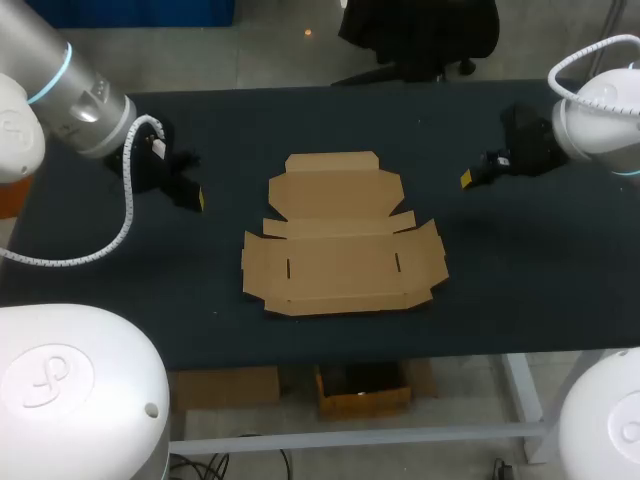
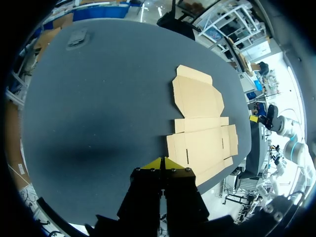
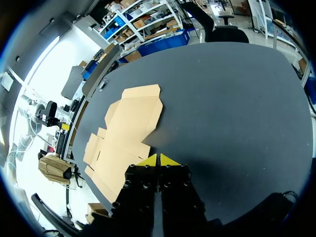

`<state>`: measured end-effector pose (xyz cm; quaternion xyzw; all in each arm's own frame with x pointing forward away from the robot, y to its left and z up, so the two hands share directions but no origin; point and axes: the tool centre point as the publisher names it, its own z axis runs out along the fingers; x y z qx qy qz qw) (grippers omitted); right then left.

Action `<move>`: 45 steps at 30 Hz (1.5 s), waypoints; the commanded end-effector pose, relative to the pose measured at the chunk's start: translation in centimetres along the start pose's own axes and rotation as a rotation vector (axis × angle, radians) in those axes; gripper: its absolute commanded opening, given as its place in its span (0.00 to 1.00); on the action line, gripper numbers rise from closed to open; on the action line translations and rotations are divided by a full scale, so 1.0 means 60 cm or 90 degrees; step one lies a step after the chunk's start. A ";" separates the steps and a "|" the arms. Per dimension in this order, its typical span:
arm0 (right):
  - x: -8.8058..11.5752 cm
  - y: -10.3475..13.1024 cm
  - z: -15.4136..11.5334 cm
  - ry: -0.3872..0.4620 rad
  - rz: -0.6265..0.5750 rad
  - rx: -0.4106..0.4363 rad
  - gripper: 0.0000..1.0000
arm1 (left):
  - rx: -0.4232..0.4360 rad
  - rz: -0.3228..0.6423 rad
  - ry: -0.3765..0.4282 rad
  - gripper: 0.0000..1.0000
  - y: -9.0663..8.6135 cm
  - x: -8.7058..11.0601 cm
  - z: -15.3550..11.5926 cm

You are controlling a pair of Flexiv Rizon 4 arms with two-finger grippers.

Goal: Assemble the packaging by folding the flat box into shape, placing the metal phone stand inside, and closing the box properly

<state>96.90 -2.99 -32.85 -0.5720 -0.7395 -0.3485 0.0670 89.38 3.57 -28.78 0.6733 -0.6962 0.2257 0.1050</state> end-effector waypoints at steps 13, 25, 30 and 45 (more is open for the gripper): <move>0.022 -0.013 0.043 -0.016 0.082 0.087 0.00 | 0.003 0.095 0.013 0.00 -0.003 0.014 0.049; 0.002 -0.066 0.053 -0.006 0.119 0.073 0.00 | 0.011 0.148 0.024 0.00 -0.035 0.014 0.103; 0.000 -0.078 0.058 0.003 0.136 0.066 0.00 | 0.008 0.152 0.036 0.00 -0.053 0.008 0.113; 0.006 -0.092 0.065 -0.032 0.176 0.086 0.00 | 0.005 0.150 0.037 0.00 -0.056 0.007 0.115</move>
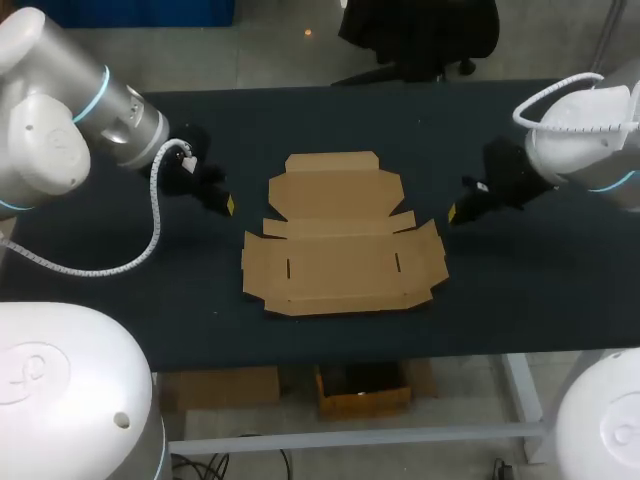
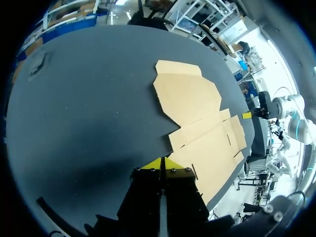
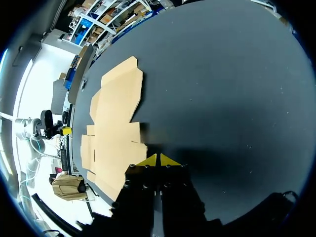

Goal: Assemble the packaging by folding the flat box into shape, placing the metal phone stand inside, and closing the box properly

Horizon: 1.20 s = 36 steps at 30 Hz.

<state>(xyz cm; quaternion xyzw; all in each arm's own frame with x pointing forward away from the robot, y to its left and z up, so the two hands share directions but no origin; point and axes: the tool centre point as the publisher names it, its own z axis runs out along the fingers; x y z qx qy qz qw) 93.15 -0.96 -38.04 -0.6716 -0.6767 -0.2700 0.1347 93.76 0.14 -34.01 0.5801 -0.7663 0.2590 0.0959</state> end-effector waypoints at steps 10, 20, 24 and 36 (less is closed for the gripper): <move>0.007 0.029 0.017 0.017 -0.038 0.011 0.00 | 0.006 0.035 -0.002 0.00 -0.017 0.015 0.013; 0.005 0.052 0.047 0.031 -0.056 0.029 0.00 | 0.001 0.060 0.017 0.00 -0.025 0.010 0.039; 0.005 0.052 0.056 0.040 -0.057 0.030 0.00 | 0.005 0.058 0.029 0.00 -0.021 0.010 0.057; -0.006 0.056 0.072 0.062 -0.054 0.019 0.00 | 0.027 0.027 0.029 0.00 -0.028 -0.004 0.085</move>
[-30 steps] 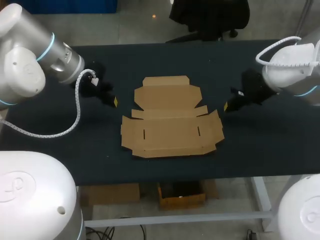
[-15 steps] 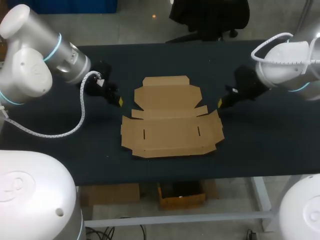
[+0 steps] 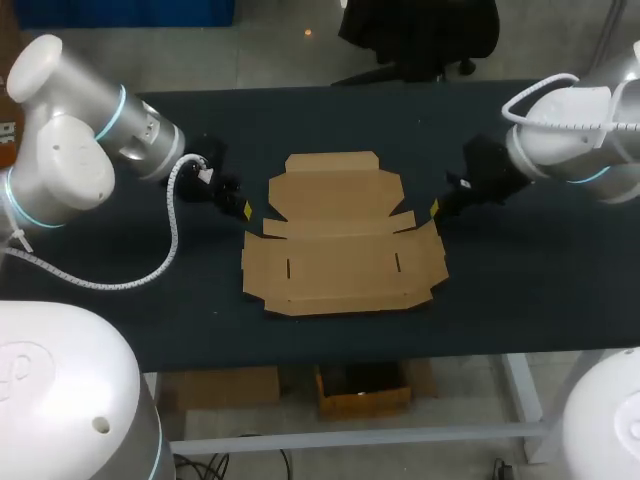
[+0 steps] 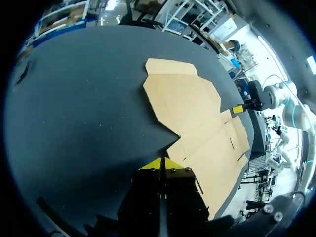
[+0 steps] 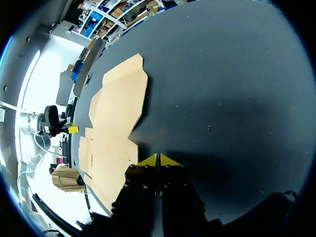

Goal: Assemble the packaging by folding the flat box into shape, placing the metal phone stand inside, and closing the box properly

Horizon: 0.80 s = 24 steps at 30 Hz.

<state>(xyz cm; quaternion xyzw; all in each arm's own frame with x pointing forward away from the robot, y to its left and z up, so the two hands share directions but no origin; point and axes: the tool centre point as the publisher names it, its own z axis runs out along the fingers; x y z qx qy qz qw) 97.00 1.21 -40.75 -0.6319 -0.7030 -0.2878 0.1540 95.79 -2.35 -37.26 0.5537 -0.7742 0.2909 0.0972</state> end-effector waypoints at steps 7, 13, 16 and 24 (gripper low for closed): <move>-0.009 0.006 0.013 0.032 -0.005 0.002 0.00 | 0.019 -0.037 -0.010 0.00 0.001 -0.005 0.018; -0.007 0.006 0.026 0.045 -0.009 0.001 0.00 | 0.028 -0.055 -0.017 0.00 0.005 -0.004 0.024; -0.006 0.006 0.029 0.050 -0.011 0.002 0.00 | 0.042 -0.071 -0.005 0.00 0.010 -0.007 0.026; 0.007 0.010 0.035 0.060 -0.020 0.000 0.00 | 0.013 -0.082 0.019 0.00 0.014 -0.010 0.051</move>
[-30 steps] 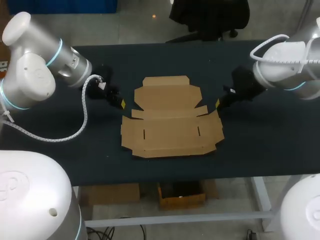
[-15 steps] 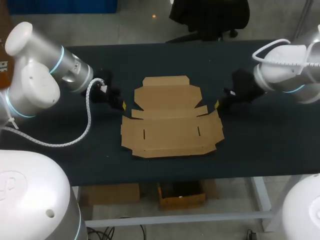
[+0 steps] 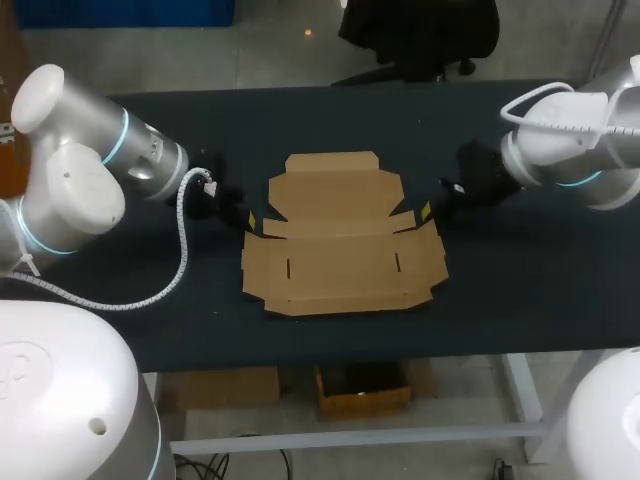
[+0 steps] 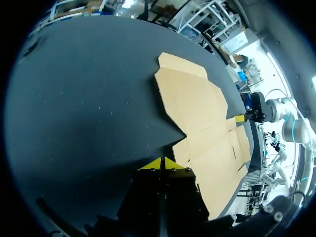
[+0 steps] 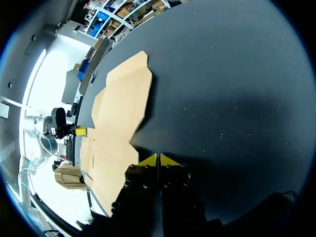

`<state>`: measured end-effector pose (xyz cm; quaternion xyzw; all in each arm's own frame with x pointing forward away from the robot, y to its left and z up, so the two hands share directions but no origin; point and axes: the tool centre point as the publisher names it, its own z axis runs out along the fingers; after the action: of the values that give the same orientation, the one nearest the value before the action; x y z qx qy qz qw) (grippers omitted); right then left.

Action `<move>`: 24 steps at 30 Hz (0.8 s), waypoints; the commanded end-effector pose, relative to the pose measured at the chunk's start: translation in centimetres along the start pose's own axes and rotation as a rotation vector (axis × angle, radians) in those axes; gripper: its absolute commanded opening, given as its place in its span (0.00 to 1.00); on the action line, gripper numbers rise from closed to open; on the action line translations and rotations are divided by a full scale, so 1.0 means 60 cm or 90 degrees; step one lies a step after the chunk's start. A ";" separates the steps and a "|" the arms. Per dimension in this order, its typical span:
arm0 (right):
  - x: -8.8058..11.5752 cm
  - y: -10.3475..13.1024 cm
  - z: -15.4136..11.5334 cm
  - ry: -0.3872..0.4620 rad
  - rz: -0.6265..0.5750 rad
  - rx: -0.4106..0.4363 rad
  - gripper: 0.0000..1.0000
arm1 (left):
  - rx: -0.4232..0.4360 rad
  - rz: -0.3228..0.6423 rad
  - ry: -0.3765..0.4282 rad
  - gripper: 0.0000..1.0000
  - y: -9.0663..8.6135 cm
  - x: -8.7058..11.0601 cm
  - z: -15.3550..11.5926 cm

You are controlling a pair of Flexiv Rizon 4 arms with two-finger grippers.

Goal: Assemble the packaging by folding the flat box into shape, placing the metal phone stand inside, and closing the box properly

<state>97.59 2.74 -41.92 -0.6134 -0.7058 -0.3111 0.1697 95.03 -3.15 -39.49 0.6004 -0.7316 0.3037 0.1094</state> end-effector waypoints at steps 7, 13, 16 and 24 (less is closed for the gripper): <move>0.004 0.002 0.006 0.028 -0.007 0.001 0.00 | -0.028 -0.005 0.025 0.00 -0.011 -0.007 0.025; 0.005 0.000 0.010 0.033 -0.006 0.000 0.00 | -0.035 -0.011 0.033 0.00 -0.013 -0.007 0.029; 0.004 0.000 0.013 0.034 -0.004 0.001 0.00 | -0.039 -0.013 0.038 0.00 -0.012 -0.007 0.031; 0.004 -0.001 0.018 0.039 0.001 0.003 0.00 | -0.047 -0.016 0.038 0.00 -0.013 -0.009 0.035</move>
<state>97.42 3.75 -42.35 -0.6076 -0.7009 -0.3243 0.1851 96.02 -3.91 -41.08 0.5958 -0.7300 0.2965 0.1556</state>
